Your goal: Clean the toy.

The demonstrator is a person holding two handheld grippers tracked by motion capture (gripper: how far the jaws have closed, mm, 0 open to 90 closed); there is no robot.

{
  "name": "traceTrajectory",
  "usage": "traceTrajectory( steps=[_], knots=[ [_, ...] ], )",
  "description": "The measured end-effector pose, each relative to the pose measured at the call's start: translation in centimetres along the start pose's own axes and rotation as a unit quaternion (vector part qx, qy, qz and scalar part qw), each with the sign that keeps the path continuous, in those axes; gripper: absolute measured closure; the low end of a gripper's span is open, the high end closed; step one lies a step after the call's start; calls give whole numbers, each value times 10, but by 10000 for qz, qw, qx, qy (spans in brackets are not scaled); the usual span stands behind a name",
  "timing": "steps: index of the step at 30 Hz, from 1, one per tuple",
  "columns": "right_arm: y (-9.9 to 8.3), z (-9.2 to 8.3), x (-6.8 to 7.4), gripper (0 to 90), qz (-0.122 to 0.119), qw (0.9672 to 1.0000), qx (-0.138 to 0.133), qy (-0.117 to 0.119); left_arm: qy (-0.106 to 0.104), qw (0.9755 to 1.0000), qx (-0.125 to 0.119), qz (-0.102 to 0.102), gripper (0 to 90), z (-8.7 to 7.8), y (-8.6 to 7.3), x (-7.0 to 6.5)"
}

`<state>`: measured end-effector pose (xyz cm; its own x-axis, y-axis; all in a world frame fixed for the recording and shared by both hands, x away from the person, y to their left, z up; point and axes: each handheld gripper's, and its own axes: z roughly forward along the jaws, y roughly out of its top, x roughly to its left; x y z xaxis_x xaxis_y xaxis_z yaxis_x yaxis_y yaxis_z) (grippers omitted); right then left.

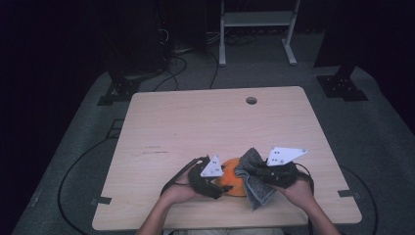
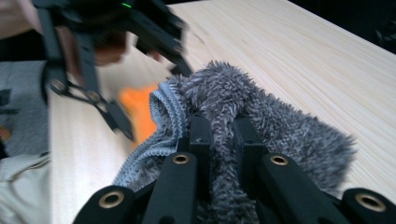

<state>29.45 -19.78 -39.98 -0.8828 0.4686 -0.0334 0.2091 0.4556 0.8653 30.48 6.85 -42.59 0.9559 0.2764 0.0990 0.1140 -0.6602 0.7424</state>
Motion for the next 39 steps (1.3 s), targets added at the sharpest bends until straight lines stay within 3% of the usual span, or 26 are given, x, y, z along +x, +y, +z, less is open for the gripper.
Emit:
traceTrajectory(
  steps=[3, 5, 6, 8, 10, 11, 12, 15, 16, 17, 18, 20, 23, 24, 27, 30, 33, 34, 36, 39],
  knots=[
    [-8, -3, -10, 805, 235, 9997, -4, -85, -144, 9994, -15, -311, 311, -1, -1, 5],
    [-9, -3, -11, 805, 276, 9996, -25, -81, -237, 9989, -17, -416, 221, -2, 1, 6],
    [-9, -2, -8, 805, 194, 9998, -9, -109, -451, 9961, -173, -733, 179, -6, 4, 11],
    [-8, 0, -4, 805, 107, 9999, -50, -14, -571, 9925, -367, -1017, 149, -7, 5, 14],
    [-8, 2, 0, 804, 44, 10000, -41, 19, -522, 9917, -313, -1131, 106, -5, 6, 15],
    [-8, 2, 1, 804, 29, 10000, -35, 24, -507, 9895, -58, -1350, 99, 1, 6, 16],
    [-7, 2, 1, 804, 15, 10000, -23, 39, -551, 9878, -50, -1457, 101, 3, 5, 16],
    [-7, 1, -1, 804, 110, 9999, -36, 91, -466, 9900, -144, -1324, 258, 4, 5, 13],
    [-7, 1, -1, 804, 181, 9998, -80, 91, -322, 9916, -274, -1222, 307, 1, 7, 12],
    [-4, -1, -1, 804, 227, 9996, -174, 74, -322, 9916, -274, -1222, 344, 1, 7, 12],
    [-1, -2, 0, 804, 263, 9993, -252, 65, -53, 9940, -525, -961, 373, -3, 9, 10],
    [5, -3, 2, 804, 225, 9990, -386, 13, 212, 9953, -560, -757, 385, -3, 11, 8],
    [9, 7, 8, 804, 53, 9994, -343, -38, 118, 9953, -417, -863, 363, 2, 4, 13],
    [8, 12, 10, 804, -59, 9997, -244, -78, 61, 9940, -459, -990, 360, 2, 1, 16],
    [1, 14, 3, 804, 8, 9995, -231, -200, -17, 9910, -426, -1267, 358, -1, -5, 23],
    [-14, 9, -13, 803, 507, 9982, -284, -164, -16, 9903, -388, -1336, 354, -2, -8, 23],
    [-23, 3, -21, 803, 592, 9975, -133, -371, -8, 9900, -339, -1367, 351, -3, -10, 24],
    [-29, -2, -26, 803, 742, 9962, -34, -449, -38, 9899, -342, -1378, 350, -2, -11, 25],
    [-27, -6, -24, 803, 717, 9967, -157, -360, -57, 9899, -327, -1376, 346, -2, -11, 25],
    [-11, -5, -9, 803, 400, 9984, -323, -236, -93, 9894, -356, -1406, 345, -2, -13, 27]
  ],
)
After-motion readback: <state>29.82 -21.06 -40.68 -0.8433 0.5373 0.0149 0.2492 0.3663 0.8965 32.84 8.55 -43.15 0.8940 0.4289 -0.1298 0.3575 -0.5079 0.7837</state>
